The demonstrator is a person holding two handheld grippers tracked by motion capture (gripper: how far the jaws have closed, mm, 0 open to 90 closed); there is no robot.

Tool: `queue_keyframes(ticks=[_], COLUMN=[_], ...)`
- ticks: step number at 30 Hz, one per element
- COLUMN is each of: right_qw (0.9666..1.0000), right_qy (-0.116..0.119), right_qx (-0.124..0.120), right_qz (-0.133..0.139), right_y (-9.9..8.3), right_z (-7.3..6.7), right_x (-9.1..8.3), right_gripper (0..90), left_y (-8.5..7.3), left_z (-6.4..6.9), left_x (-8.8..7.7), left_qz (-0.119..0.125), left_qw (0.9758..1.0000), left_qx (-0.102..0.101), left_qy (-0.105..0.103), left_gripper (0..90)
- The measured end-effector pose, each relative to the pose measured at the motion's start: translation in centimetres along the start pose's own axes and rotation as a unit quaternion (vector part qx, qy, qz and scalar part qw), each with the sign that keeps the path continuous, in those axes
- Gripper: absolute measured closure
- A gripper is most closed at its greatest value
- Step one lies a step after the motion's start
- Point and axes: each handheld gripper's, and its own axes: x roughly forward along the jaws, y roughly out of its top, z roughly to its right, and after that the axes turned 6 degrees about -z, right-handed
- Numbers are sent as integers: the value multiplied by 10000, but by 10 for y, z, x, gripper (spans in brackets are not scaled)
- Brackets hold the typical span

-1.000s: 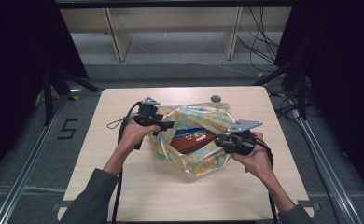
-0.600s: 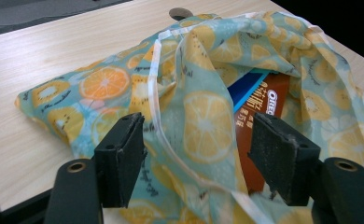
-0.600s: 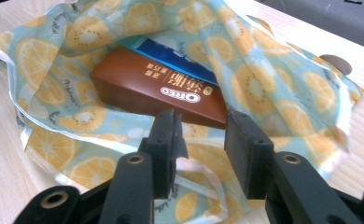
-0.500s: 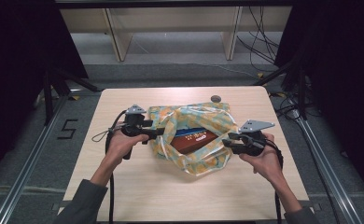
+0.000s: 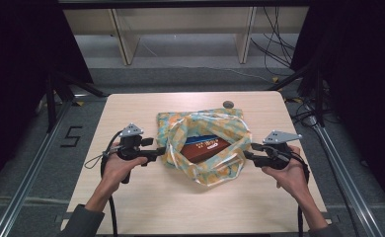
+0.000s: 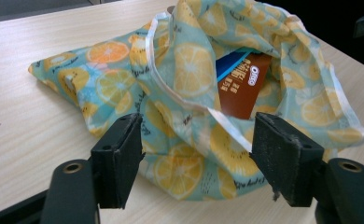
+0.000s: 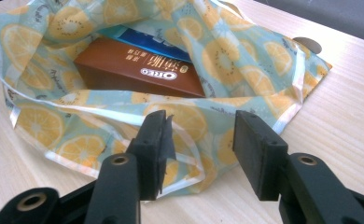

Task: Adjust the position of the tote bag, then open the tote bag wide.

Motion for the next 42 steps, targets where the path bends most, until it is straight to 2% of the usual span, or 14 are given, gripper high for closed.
queue_keyframes(ticks=[1,4,5,13,16,17,23,24,25,30,36,37,39,42], right_qw=[9997,10000,9998,9999,9999,9997,9999,9997,9998,9997,9993,9991,9994,9993], right_qy=[-85,-17,-48,-80,-73,-39,-51,-116,-89,-40,-2,26,-15,48], right_qx=[-199,23,-198,106,2,172,53,171,131,76,100,238,81,106], right_qz=[114,6,85,-110,-110,-164,-84,-95,-156,-223,-363,-342,-323,-343], right_y=[-2,-5,-5,-22,-24,-26,-33,-35,-36,-40,-49,-51,-53,-55], right_z=[2,-2,1,-3,-1,-3,0,-3,-3,-6,-11,-14,-13,-15], right_x=[0,-2,-1,-1,-1,-2,-3,-3,-3,-2,-2,-1,-2,-3], right_gripper=[528,507,501,464,460,457,440,436,434,423,413,410,404,401], left_y=[-6,-13,-16,-40,-47,-50,-66,-70,-71,-77,-89,-90,-92,-95], left_z=[3,5,7,12,16,17,27,29,29,31,32,31,32,33], left_x=[0,-1,-1,-12,-12,-12,-12,-12,-13,-13,-10,-11,-10,-12], left_qz=[4,-85,-40,-142,-110,-116,-118,-102,-145,24,-61,-128,-112,-83], left_qw=[10000,9998,9999,9996,9996,9997,9992,9993,9988,9991,9992,9990,9991,9990], left_qx=[34,169,139,219,211,197,339,331,433,416,398,430,393,437], left_qy=[48,104,95,125,129,125,190,147,159,101,45,55,65,98], left_gripper=[311,302,299,275,269,268,265,265,265,255,246,246,245,242])
